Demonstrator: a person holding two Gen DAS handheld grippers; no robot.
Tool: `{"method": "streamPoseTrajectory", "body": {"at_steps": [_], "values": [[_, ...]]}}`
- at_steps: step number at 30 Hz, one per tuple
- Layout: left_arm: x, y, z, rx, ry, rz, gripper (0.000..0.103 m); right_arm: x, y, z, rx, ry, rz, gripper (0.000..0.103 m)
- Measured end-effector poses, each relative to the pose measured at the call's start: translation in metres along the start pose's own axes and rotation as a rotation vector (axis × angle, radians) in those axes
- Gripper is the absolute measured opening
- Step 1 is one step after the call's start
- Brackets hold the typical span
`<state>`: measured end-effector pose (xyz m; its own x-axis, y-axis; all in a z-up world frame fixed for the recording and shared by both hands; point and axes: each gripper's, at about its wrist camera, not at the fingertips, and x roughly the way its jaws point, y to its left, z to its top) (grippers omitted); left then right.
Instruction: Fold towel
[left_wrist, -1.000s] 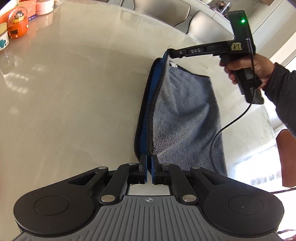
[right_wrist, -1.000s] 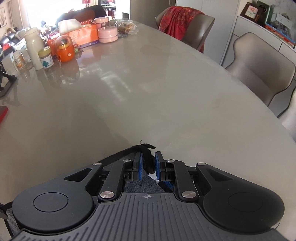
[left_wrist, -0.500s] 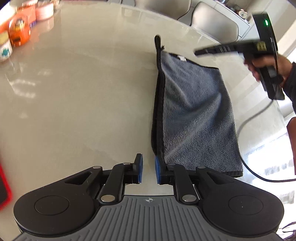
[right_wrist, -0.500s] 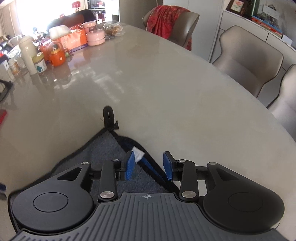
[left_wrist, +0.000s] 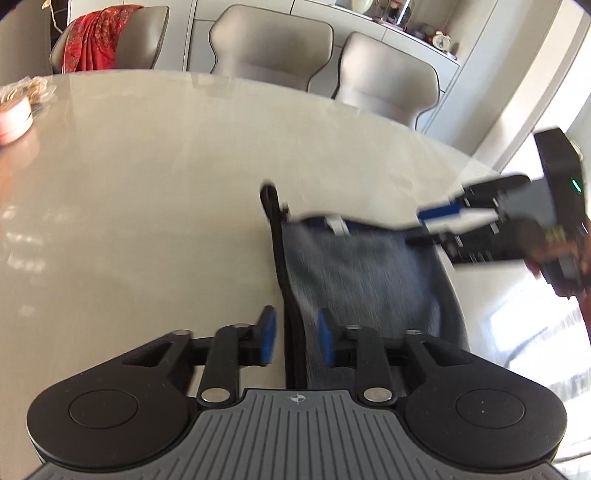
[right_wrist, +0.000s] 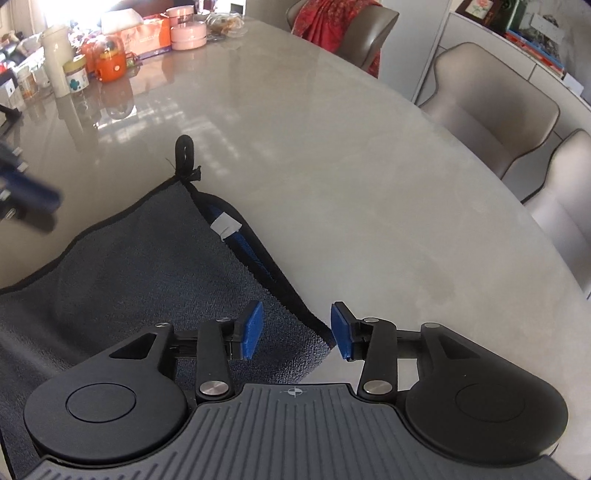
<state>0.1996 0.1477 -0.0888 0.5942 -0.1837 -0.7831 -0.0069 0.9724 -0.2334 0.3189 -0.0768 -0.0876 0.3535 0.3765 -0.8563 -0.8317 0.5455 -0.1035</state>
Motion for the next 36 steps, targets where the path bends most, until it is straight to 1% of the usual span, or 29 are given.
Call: {"method": "streamPoseTrajectory", "body": {"at_steps": [1,3,6,8,10,12,15,18,20,21,22,23,24,25,26,28,32,33,35,36], "values": [[0.005,0.001,0.005,0.001,-0.003,0.008,0.05,0.001,-0.001,-0.001,-0.007,0.004,0.003,0.044],[0.015,0.003,0.015,0.005,-0.001,0.018,0.055,0.003,-0.002,-0.003,-0.023,0.012,0.003,0.044],[0.031,0.004,0.028,0.015,0.01,0.023,0.056,0.004,-0.004,-0.01,-0.029,-0.002,0.012,0.044],[0.041,0.003,0.034,0.028,0.013,0.012,0.056,0.003,-0.007,-0.014,-0.013,-0.024,0.022,0.038],[0.048,0.001,0.039,0.041,0.014,0.002,0.056,0.001,-0.009,-0.016,-0.01,-0.034,0.03,0.027],[0.055,0.0,0.044,0.047,0.016,0.0,0.056,-0.002,-0.009,-0.019,-0.021,-0.042,0.026,0.023],[0.065,-0.003,0.05,0.051,0.016,-0.011,0.056,-0.007,-0.011,-0.022,-0.019,-0.063,0.029,0.02],[0.073,-0.006,0.054,0.057,0.011,-0.018,0.054,-0.01,-0.011,-0.025,-0.025,-0.079,0.033,0.02],[0.075,-0.007,0.056,0.058,0.005,-0.025,0.049,-0.012,-0.01,-0.026,-0.036,-0.081,0.042,0.021],[0.075,-0.008,0.056,0.065,0.006,-0.031,0.041,-0.013,-0.01,-0.026,-0.04,-0.089,0.04,0.022],[0.076,-0.008,0.056,0.073,0.008,-0.036,0.037,-0.013,-0.01,-0.026,-0.046,-0.094,0.045,0.023],[0.077,-0.008,0.056,0.082,0.011,-0.038,0.037,-0.012,-0.011,-0.025,-0.053,-0.094,0.057,0.024],[0.078,-0.008,0.056,0.091,0.013,-0.04,0.036,-0.012,-0.011,-0.024,-0.06,-0.095,0.07,0.028],[0.078,-0.007,0.056,0.098,0.014,-0.042,0.034,-0.011,-0.012,-0.023,-0.067,-0.094,0.08,0.029],[0.077,-0.007,0.056,0.104,0.015,-0.043,0.032,-0.008,-0.011,-0.021,-0.071,-0.089,0.084,0.029],[0.076,-0.005,0.057,0.101,0.012,-0.046,0.024,-0.003,-0.012,-0.018,-0.08,-0.076,0.092,0.029],[0.073,-0.003,0.058,0.108,0.002,-0.06,0.02,0.002,-0.011,-0.014,-0.108,-0.075,0.105,0.03],[0.073,-0.004,0.058,0.115,0.003,-0.057,0.019,0.002,-0.009,-0.014,-0.122,-0.073,0.105,0.029],[0.074,-0.006,0.059,0.129,0.005,-0.052,0.017,0.004,-0.004,-0.013,-0.163,-0.061,0.104,0.022],[0.073,-0.007,0.059,0.135,0.002,-0.049,0.015,0.003,-0.002,-0.013,-0.171,-0.06,0.109,0.013]]}}
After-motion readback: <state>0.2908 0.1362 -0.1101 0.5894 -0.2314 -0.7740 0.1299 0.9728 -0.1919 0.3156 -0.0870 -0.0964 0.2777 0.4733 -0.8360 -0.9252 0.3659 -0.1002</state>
